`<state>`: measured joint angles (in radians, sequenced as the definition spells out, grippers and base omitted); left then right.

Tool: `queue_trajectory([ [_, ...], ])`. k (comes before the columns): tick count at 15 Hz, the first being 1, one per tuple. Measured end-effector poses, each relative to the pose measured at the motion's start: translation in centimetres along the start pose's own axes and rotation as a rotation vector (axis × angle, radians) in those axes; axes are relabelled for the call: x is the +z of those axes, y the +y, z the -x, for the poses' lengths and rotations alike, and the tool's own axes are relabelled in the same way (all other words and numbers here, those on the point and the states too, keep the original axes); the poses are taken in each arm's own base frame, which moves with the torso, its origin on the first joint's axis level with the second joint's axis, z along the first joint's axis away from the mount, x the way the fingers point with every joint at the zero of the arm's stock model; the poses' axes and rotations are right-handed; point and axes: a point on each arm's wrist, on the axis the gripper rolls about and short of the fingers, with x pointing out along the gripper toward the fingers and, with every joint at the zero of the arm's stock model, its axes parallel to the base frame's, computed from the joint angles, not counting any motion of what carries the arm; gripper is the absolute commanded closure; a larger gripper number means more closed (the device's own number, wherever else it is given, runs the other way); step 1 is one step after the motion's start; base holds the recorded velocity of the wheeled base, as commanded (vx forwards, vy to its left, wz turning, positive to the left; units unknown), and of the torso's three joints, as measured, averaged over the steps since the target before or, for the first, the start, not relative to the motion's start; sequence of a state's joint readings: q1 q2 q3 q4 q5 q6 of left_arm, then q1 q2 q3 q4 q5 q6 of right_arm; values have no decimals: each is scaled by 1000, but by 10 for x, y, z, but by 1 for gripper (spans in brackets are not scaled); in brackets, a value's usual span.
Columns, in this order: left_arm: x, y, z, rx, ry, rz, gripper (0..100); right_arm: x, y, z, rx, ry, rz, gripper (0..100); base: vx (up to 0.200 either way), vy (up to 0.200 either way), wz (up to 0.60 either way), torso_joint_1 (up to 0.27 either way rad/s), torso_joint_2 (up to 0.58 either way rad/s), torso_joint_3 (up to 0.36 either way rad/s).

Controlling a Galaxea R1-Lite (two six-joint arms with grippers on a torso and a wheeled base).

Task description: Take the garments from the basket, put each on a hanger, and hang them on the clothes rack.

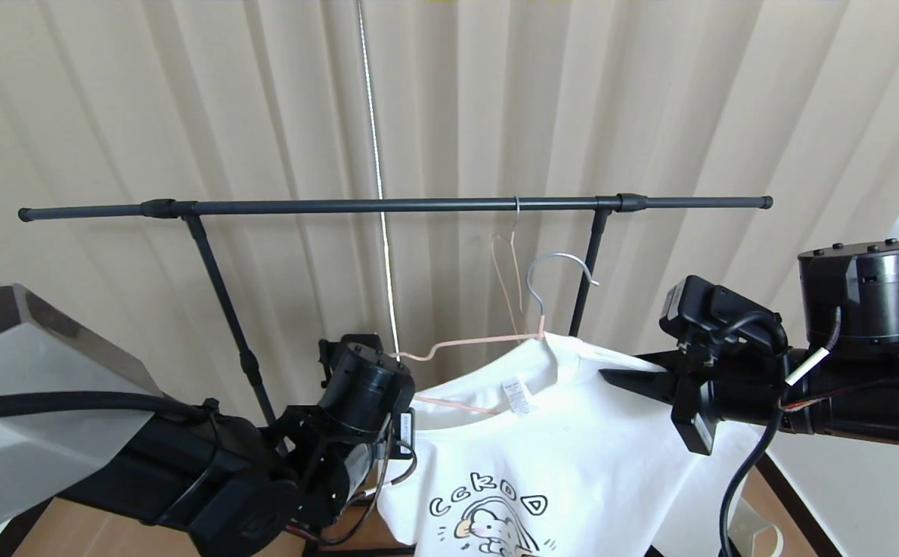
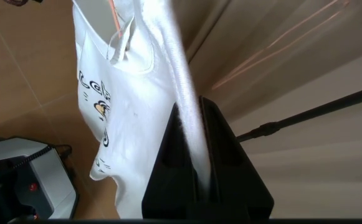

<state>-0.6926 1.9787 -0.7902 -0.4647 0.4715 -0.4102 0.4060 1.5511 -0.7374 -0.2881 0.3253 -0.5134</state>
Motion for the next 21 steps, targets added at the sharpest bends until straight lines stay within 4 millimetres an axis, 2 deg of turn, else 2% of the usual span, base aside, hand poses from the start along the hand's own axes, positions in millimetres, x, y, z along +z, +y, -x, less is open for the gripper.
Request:
queue_trajectory([
  [6,21,26,-2,57,-43,17,100,-2,-3,2,-13,4,-7,100,0,0,0,0,0,0],
  [12,39,33,4,64,-99,1,100,-3,-3,3,-18,8,-9,100,0,0,0,0,0,0],
  [18,44,43,3,87,-105,16,100,-5,-8,6,-37,9,-16,100,0,0,0,0,0,0],
  [21,49,41,8,78,-125,-14,100,-6,-8,4,-37,16,-18,100,0,0,0,0,0,0],
])
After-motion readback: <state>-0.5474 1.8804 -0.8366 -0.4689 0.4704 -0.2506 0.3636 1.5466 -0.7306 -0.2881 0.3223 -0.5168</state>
